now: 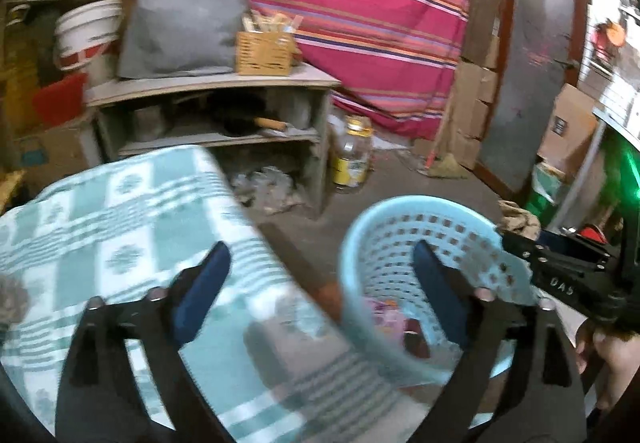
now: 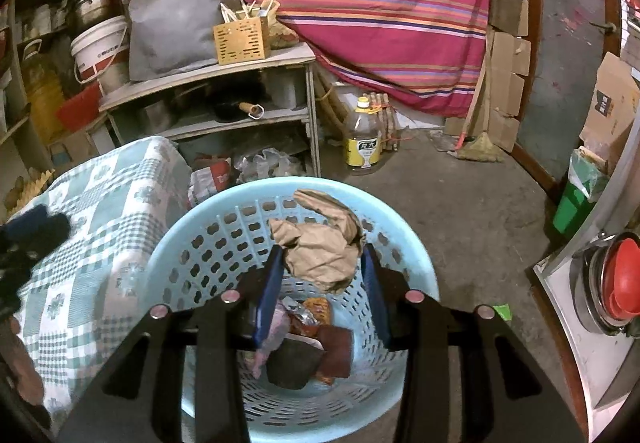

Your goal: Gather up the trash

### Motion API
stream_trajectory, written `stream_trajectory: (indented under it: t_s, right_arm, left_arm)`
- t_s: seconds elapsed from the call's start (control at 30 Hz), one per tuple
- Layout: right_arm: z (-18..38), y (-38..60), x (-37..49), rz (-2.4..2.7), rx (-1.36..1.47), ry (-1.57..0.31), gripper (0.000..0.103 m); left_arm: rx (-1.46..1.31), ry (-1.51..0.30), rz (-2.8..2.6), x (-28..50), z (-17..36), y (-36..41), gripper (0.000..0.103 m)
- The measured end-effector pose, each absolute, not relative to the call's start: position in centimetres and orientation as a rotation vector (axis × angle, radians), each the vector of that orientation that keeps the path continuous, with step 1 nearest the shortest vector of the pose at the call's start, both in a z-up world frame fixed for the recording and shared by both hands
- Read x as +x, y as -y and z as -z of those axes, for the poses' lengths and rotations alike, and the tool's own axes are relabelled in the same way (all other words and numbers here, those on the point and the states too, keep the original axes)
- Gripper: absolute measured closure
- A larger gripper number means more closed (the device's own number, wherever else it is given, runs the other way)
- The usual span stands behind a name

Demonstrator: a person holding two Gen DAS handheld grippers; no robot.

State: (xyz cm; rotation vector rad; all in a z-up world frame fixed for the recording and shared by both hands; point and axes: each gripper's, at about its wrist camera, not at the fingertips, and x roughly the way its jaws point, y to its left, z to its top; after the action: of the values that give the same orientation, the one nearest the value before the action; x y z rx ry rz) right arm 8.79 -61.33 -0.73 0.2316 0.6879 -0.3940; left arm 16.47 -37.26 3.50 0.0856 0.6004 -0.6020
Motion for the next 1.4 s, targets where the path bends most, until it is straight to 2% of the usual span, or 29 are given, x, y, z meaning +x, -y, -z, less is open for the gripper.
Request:
stream_trajectory:
  t_s: [0.03,0.07,0.13,0.23,0.37,0.53,0.7,1.0,1.07,1.13,1.23,1.27,1.33,1.37,1.4]
  right_arm:
    - [0.7,61.1,8.9,0.396,0.233,-0.686,0.059]
    - [0.7,61.0,8.9,0.400,0.235,-0.684,0.044]
    - [0.5,60.6,9.2,0.419,0.229,-0.677,0.029]
    - [0.4,59.8,9.8,0.426,0.221,-0.692,0.029]
    - [-0.1,58.3,10.0,0.427,0.227,-0.676,0.018]
    - [-0.9,54.2,11.6,0.387,0.177,-0.665,0.016]
    - [-0.9,50.0,13.6,0.328,0.149,-0.683,0.016]
    - [-0.3,43.4,17.1,0.234,0.104,-0.721,0.016]
    - [-0.2,42.2,17.7,0.217,0.094,-0.726,0.016]
    - [-0.1,41.3,18.2,0.202,0.090,-0.729,0.016]
    - [0.0,40.0,18.9,0.179,0.079,-0.737,0.016]
    - [0.0,39.5,19.2,0.171,0.074,-0.739,0.016]
    - [0.0,38.9,19.5,0.161,0.070,-0.741,0.016]
    - [0.0,38.6,19.6,0.155,0.068,-0.741,0.016]
    - [0.0,38.4,19.6,0.151,0.067,-0.741,0.016]
  left_arm:
    - [0.084,-0.595,0.581,16.6,-3.8,36.0,0.009]
    - [0.084,-0.593,0.565,16.7,-3.9,35.0,0.008]
    - [0.094,-0.587,0.524,17.0,-4.2,32.9,0.006]
    - [0.107,-0.574,0.459,17.2,-4.7,29.3,0.006]
    - [0.119,-0.566,0.375,17.9,-5.2,24.1,0.006]
    - [0.157,-0.537,0.237,19.0,-5.2,17.8,0.006]
    - [0.113,-0.587,0.174,20.5,-3.8,11.7,0.006]
    - [0.062,-0.644,0.102,22.0,-1.4,5.4,0.008]
    - [0.062,-0.656,0.096,22.4,-1.0,4.8,0.012]
    - [0.060,-0.672,0.101,22.7,-0.6,4.3,0.023]
    - [0.054,-0.700,0.104,23.5,0.1,3.7,0.034]
    - [0.052,-0.709,0.107,23.8,0.3,3.6,0.042]
    - [0.051,-0.735,0.115,24.3,0.8,3.5,0.067]
    - [0.049,-0.745,0.118,24.5,1.0,3.4,0.075]
    - [0.047,-0.752,0.123,24.7,1.2,3.4,0.087]
